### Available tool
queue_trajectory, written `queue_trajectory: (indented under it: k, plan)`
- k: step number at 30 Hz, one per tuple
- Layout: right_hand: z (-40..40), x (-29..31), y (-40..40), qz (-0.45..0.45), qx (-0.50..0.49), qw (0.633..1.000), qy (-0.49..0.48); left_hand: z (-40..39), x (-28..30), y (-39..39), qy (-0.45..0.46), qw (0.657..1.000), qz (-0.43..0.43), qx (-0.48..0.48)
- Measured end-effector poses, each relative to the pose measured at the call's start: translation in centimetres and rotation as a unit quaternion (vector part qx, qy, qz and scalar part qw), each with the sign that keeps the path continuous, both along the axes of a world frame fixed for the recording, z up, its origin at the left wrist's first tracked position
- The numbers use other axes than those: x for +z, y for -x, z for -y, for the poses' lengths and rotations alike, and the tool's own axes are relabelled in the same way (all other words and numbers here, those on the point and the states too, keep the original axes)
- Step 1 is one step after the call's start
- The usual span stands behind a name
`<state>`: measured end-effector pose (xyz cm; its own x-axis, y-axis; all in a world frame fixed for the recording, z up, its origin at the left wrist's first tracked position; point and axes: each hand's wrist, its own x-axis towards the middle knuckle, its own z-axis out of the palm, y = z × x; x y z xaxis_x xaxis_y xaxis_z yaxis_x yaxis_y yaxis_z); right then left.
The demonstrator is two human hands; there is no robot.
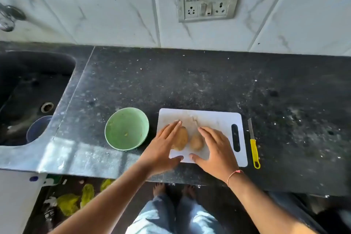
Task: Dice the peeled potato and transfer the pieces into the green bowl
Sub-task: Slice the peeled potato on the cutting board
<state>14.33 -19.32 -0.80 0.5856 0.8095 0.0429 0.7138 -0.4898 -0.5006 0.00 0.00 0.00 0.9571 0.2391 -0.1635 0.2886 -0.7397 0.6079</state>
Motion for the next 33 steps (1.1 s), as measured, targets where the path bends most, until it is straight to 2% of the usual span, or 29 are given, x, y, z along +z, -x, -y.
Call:
queue_trajectory:
  k: [2, 5, 9, 14, 24, 28, 33]
  plan:
    - [-0.1, -1.0, -0.7, -0.036, 0.005, 0.999, -0.036, -0.6, -1.3, -0.9, 0.037, 0.999, 0.01, 0.003]
    - [-0.1, -3.1, -1.3, -0.044, -0.004, 0.996, -0.076, -1.1, -3.9, -1.7, 0.067, 0.997, 0.032, 0.039]
    - [0.0, -5.0, -1.5, -0.009, 0.003, 0.992, -0.128, -1.3, -6.3, -1.7, 0.032, 0.993, 0.109, 0.021]
    - [0.4, -6.4, -1.6, 0.003, 0.021, 0.988, -0.153, -1.7, -7.8, -1.6, 0.007, 0.993, 0.119, 0.001]
    - [2.7, -7.2, 1.3, -0.056, 0.023, 0.979, -0.196, 1.2, -8.0, 1.9, -0.008, 0.988, 0.149, 0.025]
    - [4.1, -7.2, 2.5, -0.083, 0.002, 0.974, -0.211, 2.6, -8.4, 4.1, -0.002, 0.99, 0.134, 0.046]
    - [4.3, -7.5, 2.3, -0.061, -0.08, 0.951, -0.291, 4.1, -7.8, 5.6, -0.001, 0.984, 0.16, 0.08]
